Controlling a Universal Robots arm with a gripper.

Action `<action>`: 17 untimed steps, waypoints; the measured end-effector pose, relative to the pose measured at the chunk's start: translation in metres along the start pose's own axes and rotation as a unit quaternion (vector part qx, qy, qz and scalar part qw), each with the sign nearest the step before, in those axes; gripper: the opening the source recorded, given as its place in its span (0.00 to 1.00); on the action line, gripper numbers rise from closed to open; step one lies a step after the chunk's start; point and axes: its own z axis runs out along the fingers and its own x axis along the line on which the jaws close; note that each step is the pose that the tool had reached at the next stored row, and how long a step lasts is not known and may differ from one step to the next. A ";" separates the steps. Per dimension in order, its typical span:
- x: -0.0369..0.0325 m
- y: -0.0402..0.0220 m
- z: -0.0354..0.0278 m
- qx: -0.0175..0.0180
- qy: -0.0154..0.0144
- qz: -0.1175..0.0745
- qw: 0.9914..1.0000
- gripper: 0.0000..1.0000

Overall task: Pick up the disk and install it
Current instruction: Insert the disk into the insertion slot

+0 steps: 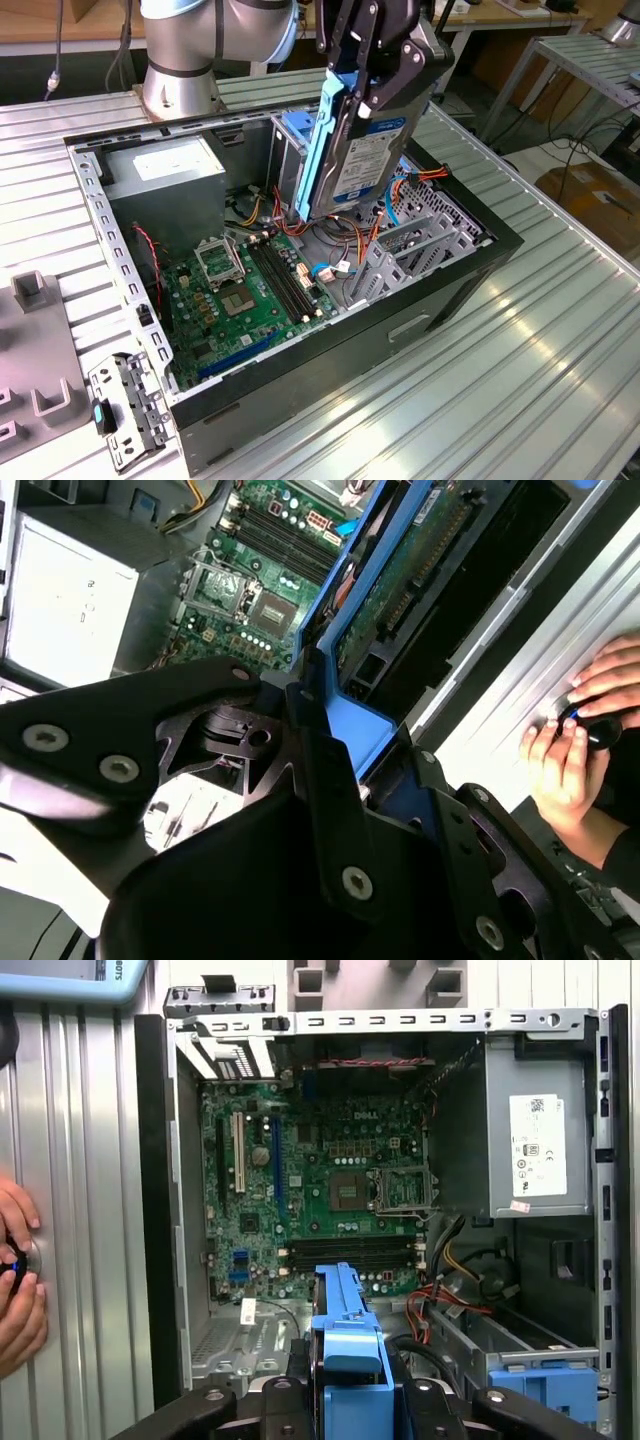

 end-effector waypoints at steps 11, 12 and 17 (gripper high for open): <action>0.0182 -0.0133 0.0025 0.000 0.010 0.000 1.000 0.37; 0.0185 -0.0186 0.0037 0.000 0.011 0.000 1.000 0.37; 0.0187 -0.0410 0.0078 0.001 0.015 0.000 1.000 0.37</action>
